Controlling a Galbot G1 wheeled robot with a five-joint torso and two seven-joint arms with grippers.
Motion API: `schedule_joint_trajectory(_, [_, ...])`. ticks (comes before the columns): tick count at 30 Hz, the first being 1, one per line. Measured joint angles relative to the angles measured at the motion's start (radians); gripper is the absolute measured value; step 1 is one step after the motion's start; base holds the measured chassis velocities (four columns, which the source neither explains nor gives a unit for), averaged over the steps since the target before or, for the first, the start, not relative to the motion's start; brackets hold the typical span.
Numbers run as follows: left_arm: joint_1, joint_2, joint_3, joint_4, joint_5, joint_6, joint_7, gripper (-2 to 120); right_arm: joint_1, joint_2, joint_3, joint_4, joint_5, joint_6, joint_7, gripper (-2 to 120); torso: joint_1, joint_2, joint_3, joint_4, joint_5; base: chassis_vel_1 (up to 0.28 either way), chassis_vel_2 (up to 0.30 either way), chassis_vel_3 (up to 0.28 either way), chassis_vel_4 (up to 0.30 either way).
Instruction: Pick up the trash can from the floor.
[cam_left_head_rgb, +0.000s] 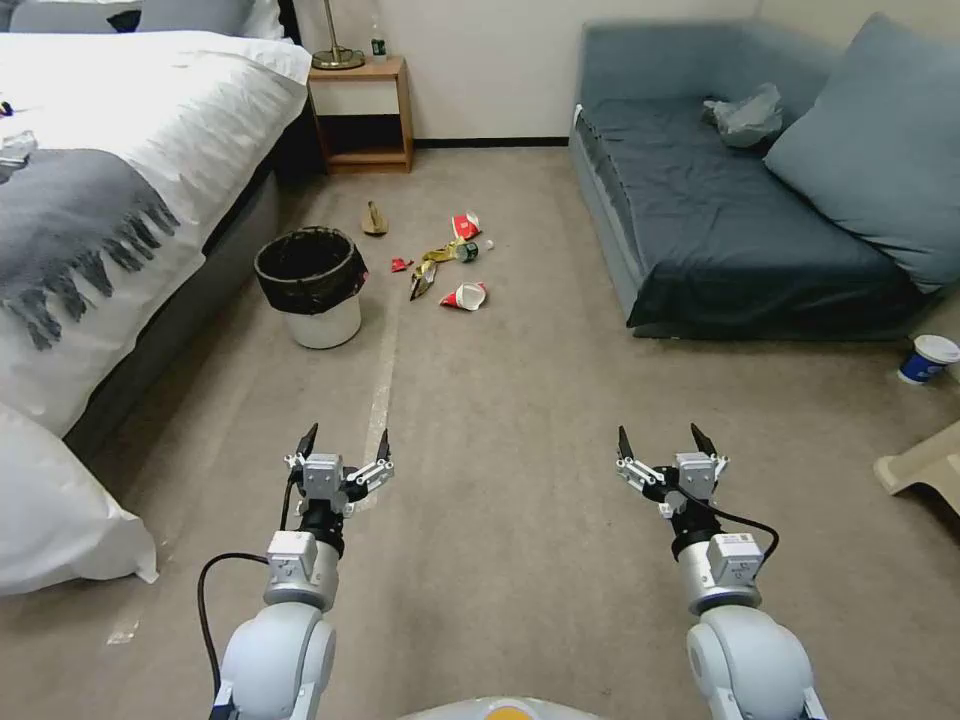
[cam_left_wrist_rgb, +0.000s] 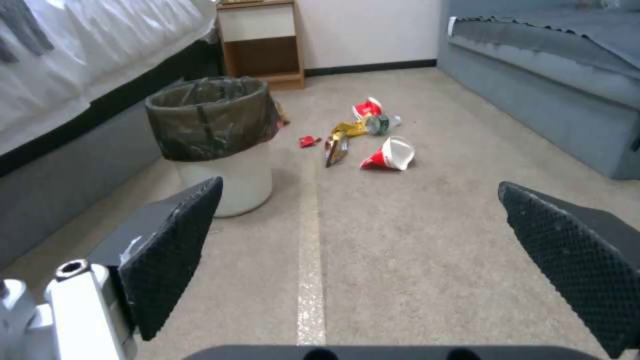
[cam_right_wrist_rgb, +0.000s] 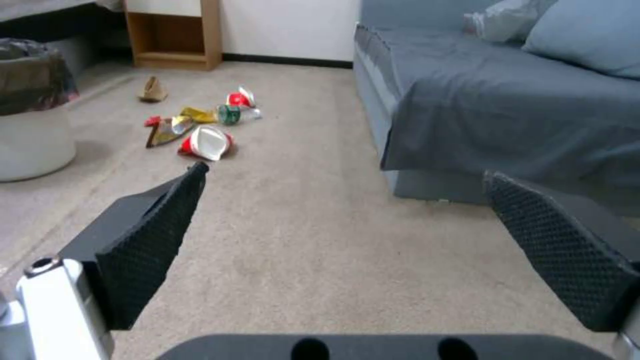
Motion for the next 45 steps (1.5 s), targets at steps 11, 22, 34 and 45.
schedule_joint_trajectory(11, [0.013,0.003,-0.011,-0.019,-0.023,0.002,-0.009,100,-0.022,0.005,0.007,0.023,0.008,-0.01,-0.012,100,0.0,0.0,0.0,0.0001,-0.0002,0.0,0.0,0.0,0.0])
schedule_joint_trajectory(22, [0.184,0.056,-0.174,-0.251,-0.321,0.053,-0.15,100,-0.303,0.074,0.105,0.322,0.12,-0.149,-0.183,100,0.0,0.0,0.0,0.0,-0.0001,0.0,0.0,0.0,0.0])
schedule_joint_trajectory(34, [0.239,0.158,-0.271,-0.344,-0.523,0.061,-0.222,100,-0.447,0.108,0.156,0.477,0.18,-0.222,-0.273,100,0.0,0.0,0.0,-0.0001,-0.0002,0.0,0.0,0.0,0.0])
schedule_joint_trajectory(45, [0.218,0.174,-0.262,-0.317,-0.537,0.056,-0.229,100,-0.41,0.11,0.229,0.462,0.271,-0.222,-0.31,100,0.0,0.0,0.0,0.0001,0.0,0.0,0.0,0.0,0.0])
